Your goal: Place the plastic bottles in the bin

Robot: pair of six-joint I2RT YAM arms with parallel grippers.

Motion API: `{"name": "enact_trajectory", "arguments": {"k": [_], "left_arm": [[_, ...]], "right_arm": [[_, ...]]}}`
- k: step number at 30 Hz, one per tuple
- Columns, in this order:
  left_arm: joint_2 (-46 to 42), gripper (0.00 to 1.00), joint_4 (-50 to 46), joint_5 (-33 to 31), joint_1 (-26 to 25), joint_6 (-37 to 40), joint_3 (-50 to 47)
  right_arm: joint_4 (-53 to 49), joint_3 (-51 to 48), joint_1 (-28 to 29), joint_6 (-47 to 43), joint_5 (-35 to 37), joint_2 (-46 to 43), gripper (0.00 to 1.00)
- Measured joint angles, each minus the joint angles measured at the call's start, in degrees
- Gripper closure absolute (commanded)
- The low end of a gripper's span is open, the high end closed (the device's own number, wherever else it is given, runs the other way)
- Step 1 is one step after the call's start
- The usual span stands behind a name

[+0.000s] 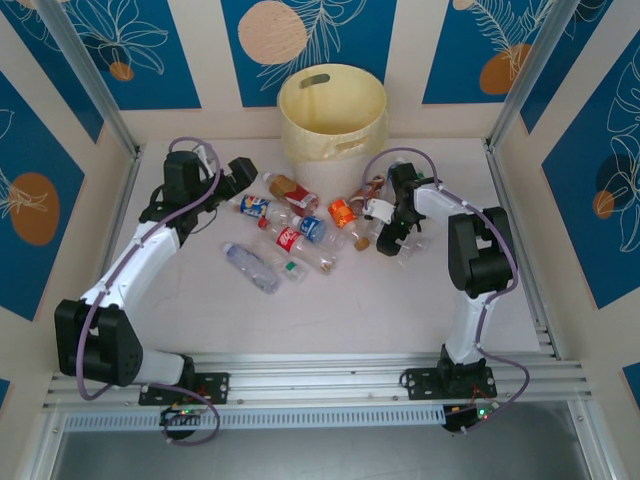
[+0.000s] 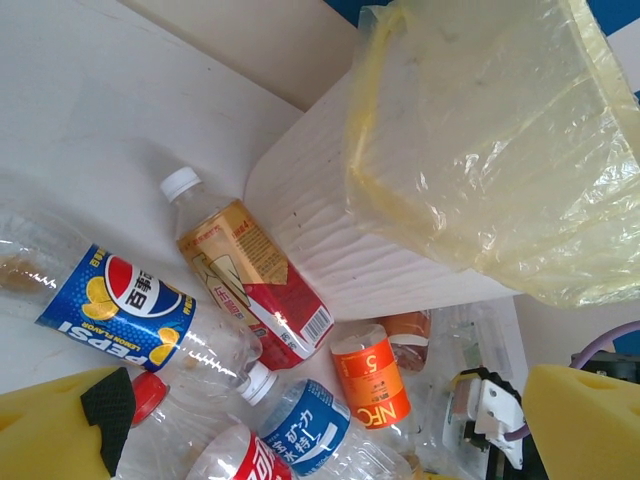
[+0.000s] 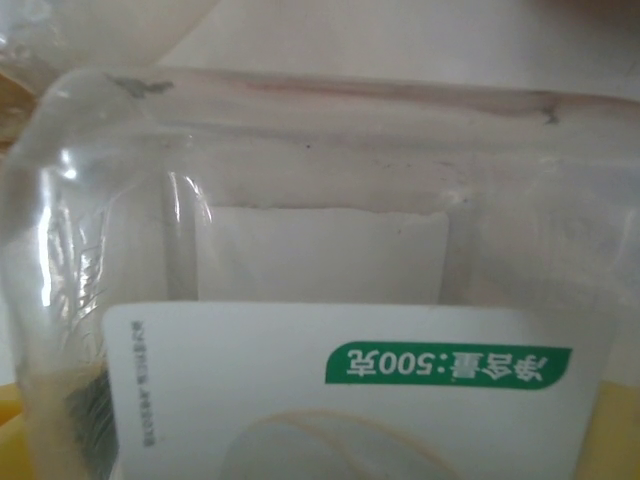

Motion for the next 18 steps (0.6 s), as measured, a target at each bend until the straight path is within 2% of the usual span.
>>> {"name": "enact_trajectory", "arguments": {"k": [11, 13, 18], "left_arm": [[0.0, 0.0, 0.9, 0.0, 1.1, -1.0, -1.4], [0.0, 0.0, 0.9, 0.0, 1.4, -1.2, -1.7], [0.0, 0.0, 1.0, 0.0, 2.0, -1.7, -2.8]], "right_arm": [[2.9, -2.0, -0.3, 3.6, -0.5, -1.6, 0.11], [3.3, -3.1, -0.3, 4.5, -1.0, -3.0, 0.19], [6.8, -7.6, -0.3, 6.9, -3.0, -8.9, 0.3]]}}
